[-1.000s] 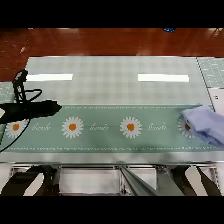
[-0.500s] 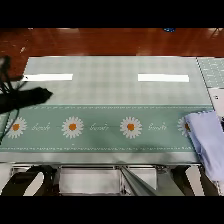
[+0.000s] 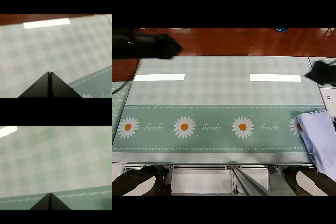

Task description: Fold the shirts.

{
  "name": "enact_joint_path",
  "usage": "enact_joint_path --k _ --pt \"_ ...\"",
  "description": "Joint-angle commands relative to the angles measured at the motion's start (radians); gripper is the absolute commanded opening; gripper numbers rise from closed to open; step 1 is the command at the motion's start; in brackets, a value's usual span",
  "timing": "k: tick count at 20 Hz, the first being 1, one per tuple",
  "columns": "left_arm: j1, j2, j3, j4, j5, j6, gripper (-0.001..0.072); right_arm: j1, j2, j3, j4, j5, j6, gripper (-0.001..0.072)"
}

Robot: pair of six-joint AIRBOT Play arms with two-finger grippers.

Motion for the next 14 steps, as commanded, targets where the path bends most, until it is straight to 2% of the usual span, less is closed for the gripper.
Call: enact_joint_path --k 1,2,4,7,14 --pt "-0.143 -0.102 -0.040 0.347 -0.080 -0.158 0.0015 0.365 -0.145 0.017 -0.322 -0.043 0.114 0.0018" --pt "-0.127 -0.115 -0.097 0.422 -0.076 -0.241 0.0015 0.395 -0.192 0.017 -0.393 -0.016 0.155 0.0018" --pt "-0.056 -0.130 -0.184 0.406 -0.076 -0.345 0.0015 0.394 -0.277 0.017 -0.419 0.048 0.168 0.0018" --pt "0.006 -0.132 -0.216 0.312 -0.077 -0.347 0.0016 0.389 -0.321 0.017 -0.418 0.045 0.195 0.0018" --pt "0.006 -0.137 -0.216 0.314 -0.071 -0.347 0.0016 0.391 -0.318 0.018 -0.419 0.025 0.197 0.0018"
